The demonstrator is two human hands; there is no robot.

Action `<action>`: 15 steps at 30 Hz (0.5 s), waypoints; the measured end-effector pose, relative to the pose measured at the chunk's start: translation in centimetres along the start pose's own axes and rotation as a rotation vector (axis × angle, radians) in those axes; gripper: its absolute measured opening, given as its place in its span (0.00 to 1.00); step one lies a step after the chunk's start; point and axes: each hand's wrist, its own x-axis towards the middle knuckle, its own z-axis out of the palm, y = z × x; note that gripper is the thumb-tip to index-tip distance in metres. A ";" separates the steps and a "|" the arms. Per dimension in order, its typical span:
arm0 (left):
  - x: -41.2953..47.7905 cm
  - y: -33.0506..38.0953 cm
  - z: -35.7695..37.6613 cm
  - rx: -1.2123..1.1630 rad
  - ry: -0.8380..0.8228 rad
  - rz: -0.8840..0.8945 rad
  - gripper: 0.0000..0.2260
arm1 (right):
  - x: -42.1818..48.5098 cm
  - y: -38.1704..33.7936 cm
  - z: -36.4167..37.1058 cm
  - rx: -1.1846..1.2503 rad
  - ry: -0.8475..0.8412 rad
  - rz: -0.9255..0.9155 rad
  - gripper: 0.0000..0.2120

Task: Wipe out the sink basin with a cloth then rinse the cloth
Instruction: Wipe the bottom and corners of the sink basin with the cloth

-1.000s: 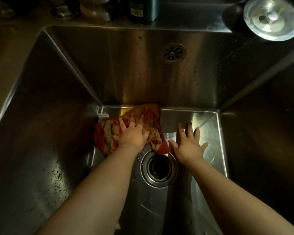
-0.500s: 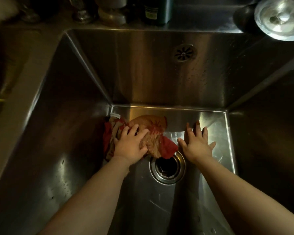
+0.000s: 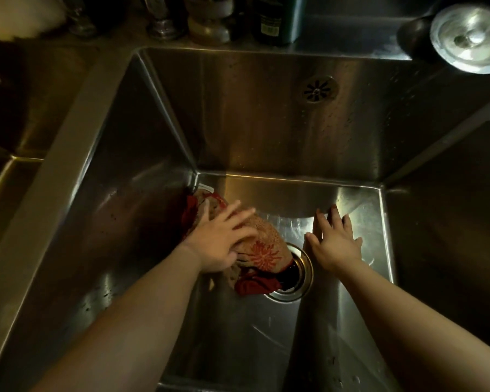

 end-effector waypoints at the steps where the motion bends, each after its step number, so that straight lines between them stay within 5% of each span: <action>1: 0.0 0.4 0.2 -0.100 0.088 -0.158 0.29 | 0.0 -0.1 0.0 0.000 0.004 0.003 0.29; 4: 0.7 2.8 1.3 -0.370 0.163 -0.640 0.38 | -0.1 -0.3 0.2 0.002 0.017 0.005 0.29; 7: 1.5 4.4 2.3 -0.479 0.071 -0.851 0.51 | -0.2 -0.3 0.2 -0.004 0.026 0.007 0.29; 12: 2.4 3.8 2.5 -0.369 0.021 -0.787 0.45 | -0.2 -0.5 0.5 -0.016 0.048 -0.001 0.29; 15: 2.7 3.1 1.7 -0.276 0.017 -0.549 0.35 | -0.3 -0.5 0.6 -0.021 0.050 0.001 0.29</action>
